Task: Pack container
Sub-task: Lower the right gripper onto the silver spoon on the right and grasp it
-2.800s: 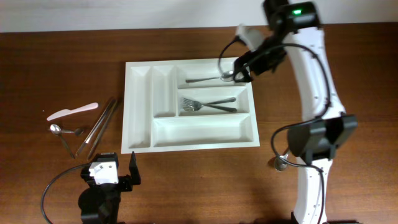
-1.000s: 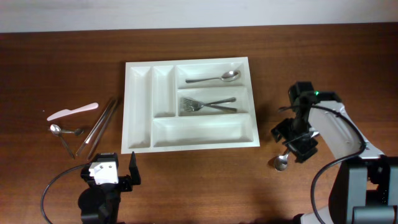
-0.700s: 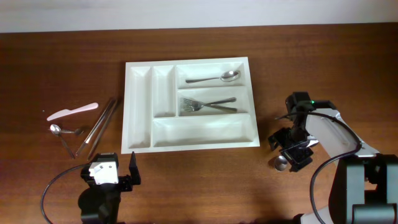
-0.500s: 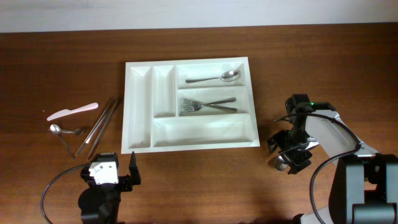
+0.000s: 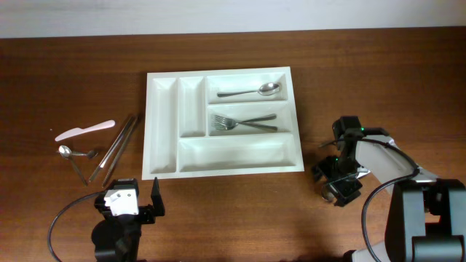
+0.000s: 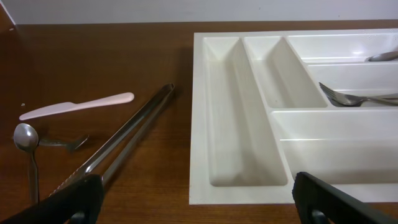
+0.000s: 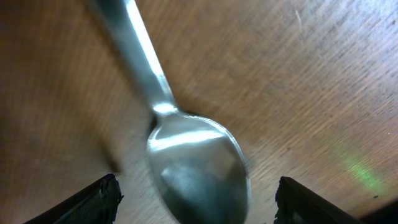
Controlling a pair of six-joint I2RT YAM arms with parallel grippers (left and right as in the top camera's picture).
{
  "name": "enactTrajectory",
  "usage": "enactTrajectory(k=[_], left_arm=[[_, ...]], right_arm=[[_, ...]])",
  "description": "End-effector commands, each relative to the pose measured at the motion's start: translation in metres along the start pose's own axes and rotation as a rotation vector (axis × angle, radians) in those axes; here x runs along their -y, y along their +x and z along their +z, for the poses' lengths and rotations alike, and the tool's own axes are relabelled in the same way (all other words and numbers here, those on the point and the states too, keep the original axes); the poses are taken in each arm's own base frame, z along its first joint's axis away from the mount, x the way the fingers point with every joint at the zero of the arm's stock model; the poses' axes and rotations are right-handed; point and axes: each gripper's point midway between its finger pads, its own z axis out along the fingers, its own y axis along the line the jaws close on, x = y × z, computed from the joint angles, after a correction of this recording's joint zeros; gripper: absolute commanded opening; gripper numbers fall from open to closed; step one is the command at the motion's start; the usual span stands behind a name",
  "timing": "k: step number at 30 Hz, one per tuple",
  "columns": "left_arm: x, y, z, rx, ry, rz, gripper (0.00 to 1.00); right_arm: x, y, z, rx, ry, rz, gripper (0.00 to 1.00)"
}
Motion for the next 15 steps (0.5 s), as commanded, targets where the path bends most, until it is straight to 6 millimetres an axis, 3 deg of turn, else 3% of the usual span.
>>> enactTrajectory(k=[1, 7, 15], left_arm=[[0.001, 0.001, 0.000, 0.001, 0.007, 0.019, 0.99], [0.001, 0.001, 0.000, 0.001, 0.007, 0.019, 0.99], [0.001, 0.001, 0.000, 0.001, 0.007, 0.019, 0.99]], right_arm=[[0.006, 0.001, 0.003, 0.002, -0.002, 0.021, 0.81], [0.007, 0.000, 0.014, 0.013, -0.023, 0.017, 0.62], [-0.007, -0.008, 0.013, 0.043, -0.079, 0.007, 0.56]])
